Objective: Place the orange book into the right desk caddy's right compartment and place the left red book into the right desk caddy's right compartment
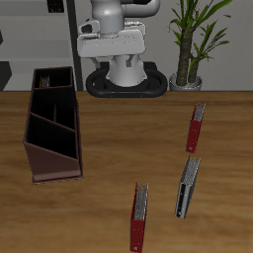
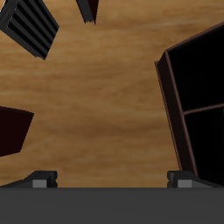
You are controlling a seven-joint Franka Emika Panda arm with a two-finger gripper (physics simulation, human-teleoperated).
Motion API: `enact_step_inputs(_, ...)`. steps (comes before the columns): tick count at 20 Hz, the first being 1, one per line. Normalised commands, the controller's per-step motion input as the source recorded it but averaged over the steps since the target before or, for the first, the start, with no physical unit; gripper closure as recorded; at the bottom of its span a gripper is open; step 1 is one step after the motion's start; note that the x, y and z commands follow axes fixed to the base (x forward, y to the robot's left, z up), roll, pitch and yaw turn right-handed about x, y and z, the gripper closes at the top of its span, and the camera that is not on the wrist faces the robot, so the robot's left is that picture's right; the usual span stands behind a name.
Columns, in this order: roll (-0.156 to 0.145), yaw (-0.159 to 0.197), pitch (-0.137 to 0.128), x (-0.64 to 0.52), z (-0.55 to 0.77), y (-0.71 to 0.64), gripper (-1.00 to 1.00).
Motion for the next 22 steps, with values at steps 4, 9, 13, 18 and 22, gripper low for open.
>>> enact_step_inputs(4, 0.015, 0.031, -0.02, 0.02, 0.01, 0.52, -1.0)
enact_step_inputs(9, -0.017, -0.01, -0.022, 0.05, 0.04, 0.45, -1.0)
enact_step_inputs(13, 0.008, 0.015, -0.038, 0.09, 0.06, 0.51, -1.0)
enact_step_inputs(18, -0.019, -0.028, -0.027, 0.13, 0.02, 0.36, -1.0)
enact_step_inputs(22, -0.01, -0.074, 0.03, 0.21, -0.09, 0.59, -1.0)
